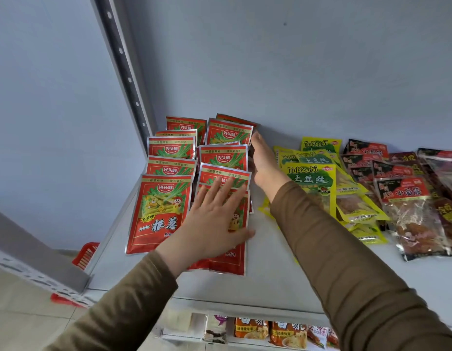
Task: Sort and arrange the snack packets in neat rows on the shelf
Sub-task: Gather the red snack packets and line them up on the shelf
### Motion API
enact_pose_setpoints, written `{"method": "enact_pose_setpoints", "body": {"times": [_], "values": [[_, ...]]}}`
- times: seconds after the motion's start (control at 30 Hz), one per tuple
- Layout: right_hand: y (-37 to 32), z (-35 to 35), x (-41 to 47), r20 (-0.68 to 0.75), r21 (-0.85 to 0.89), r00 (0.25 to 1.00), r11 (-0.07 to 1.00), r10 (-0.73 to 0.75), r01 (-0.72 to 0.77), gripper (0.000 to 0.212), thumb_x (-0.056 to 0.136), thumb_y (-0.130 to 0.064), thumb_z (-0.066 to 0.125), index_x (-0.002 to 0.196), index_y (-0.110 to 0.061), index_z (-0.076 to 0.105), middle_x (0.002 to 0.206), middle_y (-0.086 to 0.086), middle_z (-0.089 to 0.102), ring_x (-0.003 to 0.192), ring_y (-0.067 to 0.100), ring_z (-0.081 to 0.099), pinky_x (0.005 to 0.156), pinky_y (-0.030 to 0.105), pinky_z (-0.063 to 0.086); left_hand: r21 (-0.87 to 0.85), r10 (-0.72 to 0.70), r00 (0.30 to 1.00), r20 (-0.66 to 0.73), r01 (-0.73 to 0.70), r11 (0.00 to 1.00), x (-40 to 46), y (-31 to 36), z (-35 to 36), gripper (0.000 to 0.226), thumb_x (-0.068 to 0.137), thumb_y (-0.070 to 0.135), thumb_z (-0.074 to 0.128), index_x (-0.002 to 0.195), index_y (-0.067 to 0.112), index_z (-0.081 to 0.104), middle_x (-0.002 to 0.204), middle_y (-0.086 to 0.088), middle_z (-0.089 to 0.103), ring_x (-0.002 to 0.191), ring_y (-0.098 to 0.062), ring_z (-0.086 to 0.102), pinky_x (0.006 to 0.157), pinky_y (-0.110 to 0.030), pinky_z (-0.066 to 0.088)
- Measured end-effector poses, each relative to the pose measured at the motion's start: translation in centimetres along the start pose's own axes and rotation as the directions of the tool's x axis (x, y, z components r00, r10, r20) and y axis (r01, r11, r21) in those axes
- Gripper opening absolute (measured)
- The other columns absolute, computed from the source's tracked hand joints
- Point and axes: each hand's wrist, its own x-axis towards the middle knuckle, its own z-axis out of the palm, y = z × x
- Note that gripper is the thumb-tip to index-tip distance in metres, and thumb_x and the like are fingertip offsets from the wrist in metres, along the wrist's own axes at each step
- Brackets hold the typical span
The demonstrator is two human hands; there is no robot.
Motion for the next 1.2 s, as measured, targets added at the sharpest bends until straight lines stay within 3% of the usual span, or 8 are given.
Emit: {"method": "enact_pose_setpoints", "body": {"times": [0.1, 0.27, 0.47, 0.63, 0.77, 0.93, 1.1, 1.2], "values": [[0.6, -0.4, 0.9, -0.088, 0.051, 0.996, 0.999, 0.024, -0.019, 0.032, 0.107, -0.041, 0.04, 0.094, -0.019, 0.06, 0.104, 0.011, 0.072, 0.093, 0.025, 0.073, 0.091, 0.046, 0.055, -0.047, -0.1, 0.979, -0.178, 0.093, 0.995, 2.4, -1.2, -2.6, 0.078, 0.1, 0.063, 0.043, 0.163, 0.033, 0.007, 0.172, 0.001, 0.0, 0.158, -0.027, -0.007, 0.124, -0.048, -0.003], [0.2, -0.5, 1.2, -0.027, 0.053, 0.997, 0.996, 0.076, -0.074, 0.031, 0.104, -0.041, 0.049, 0.094, -0.014, 0.059, 0.091, 0.006, 0.072, 0.093, 0.027, 0.072, 0.093, 0.044, 0.054, -0.089, -0.214, 0.866, -0.451, 0.195, 0.977, 9.1, -4.3, -7.8, 0.042, 0.107, 0.035, 0.046, 0.146, 0.02, 0.048, 0.147, -0.006, 0.051, 0.136, -0.031, 0.04, 0.111, -0.047, 0.038], [0.3, -0.1, 1.2, 0.004, 0.023, 0.993, 0.993, 0.116, -0.116, 0.035, 0.103, -0.036, 0.055, 0.12, -0.007, 0.065, 0.107, 0.01, 0.076, 0.096, 0.028, 0.075, 0.097, 0.048, 0.055, 0.093, -0.175, 0.955, -0.24, 0.202, 0.975, 13.5, -6.2, -8.1, 0.039, 0.104, 0.049, 0.048, 0.116, 0.019, 0.07, 0.109, 0.0, 0.072, 0.095, -0.022, 0.065, 0.093, -0.044, 0.057], [0.2, 0.0, 1.7, -0.012, 0.004, 0.992, 0.992, 0.127, -0.127, 0.024, 0.101, -0.032, 0.061, 0.106, -0.01, 0.068, 0.1, 0.009, 0.078, 0.084, 0.026, 0.077, 0.087, 0.044, 0.06, 0.023, -0.206, 0.965, -0.162, 0.212, 0.977, 14.6, -6.1, -8.5, 0.036, 0.102, 0.046, 0.055, 0.12, 0.02, 0.071, 0.107, 0.003, 0.073, 0.085, -0.017, 0.069, 0.086, -0.04, 0.061], [-0.3, -0.2, 1.7, 0.035, 0.049, 0.989, 0.988, 0.147, -0.149, 0.021, 0.099, -0.033, 0.063, 0.098, -0.014, 0.07, 0.086, 0.004, 0.078, 0.071, 0.022, 0.076, 0.072, 0.034, 0.061, 0.047, -0.173, 0.971, -0.164, 0.183, 0.982, 15.1, -5.2, -8.7, 0.032, 0.102, 0.04, 0.058, 0.124, 0.021, 0.07, 0.114, 0.001, 0.072, 0.095, -0.02, 0.069, 0.096, -0.044, 0.057], [-1.5, -0.3, 1.7, 0.076, 0.037, 0.984, 0.986, 0.162, -0.165, 0.028, 0.102, -0.038, 0.056, 0.102, -0.014, 0.07, 0.087, 0.005, 0.075, 0.068, 0.022, 0.073, 0.072, 0.033, 0.059, 0.132, -0.09, 0.97, -0.227, 0.122, 0.984, 15.1, -4.3, -8.8, 0.026, 0.104, 0.037, 0.057, 0.125, 0.027, 0.069, 0.124, 0.002, 0.07, 0.115, -0.024, 0.064, 0.113, -0.048, 0.038], [-1.4, -0.6, 1.8, 0.096, 0.031, 0.979, 0.983, 0.18, -0.183, 0.029, 0.102, -0.037, 0.056, 0.091, -0.015, 0.071, 0.086, 0.004, 0.076, 0.072, 0.021, 0.075, 0.075, 0.035, 0.06, -0.1, -0.112, 0.896, -0.43, 0.076, 0.992, 14.0, -5.3, -7.9, 0.02, 0.099, 0.042, 0.062, 0.107, 0.027, 0.073, 0.108, 0.006, 0.074, 0.097, -0.017, 0.067, 0.098, -0.044, 0.053], [-0.9, -0.7, 1.6, 0.086, 0.072, 0.977, 0.977, 0.194, -0.2, 0.03, 0.101, -0.04, 0.058, 0.091, -0.015, 0.072, 0.087, 0.005, 0.077, 0.071, 0.021, 0.075, 0.068, 0.033, 0.06, 0.034, -0.037, 0.87, -0.491, 0.062, 0.998, 12.5, -6.4, -7.2, 0.025, 0.094, 0.052, 0.067, 0.099, 0.027, 0.068, 0.112, 0.006, 0.07, 0.105, -0.018, 0.058, 0.101, -0.043, 0.048]]}}
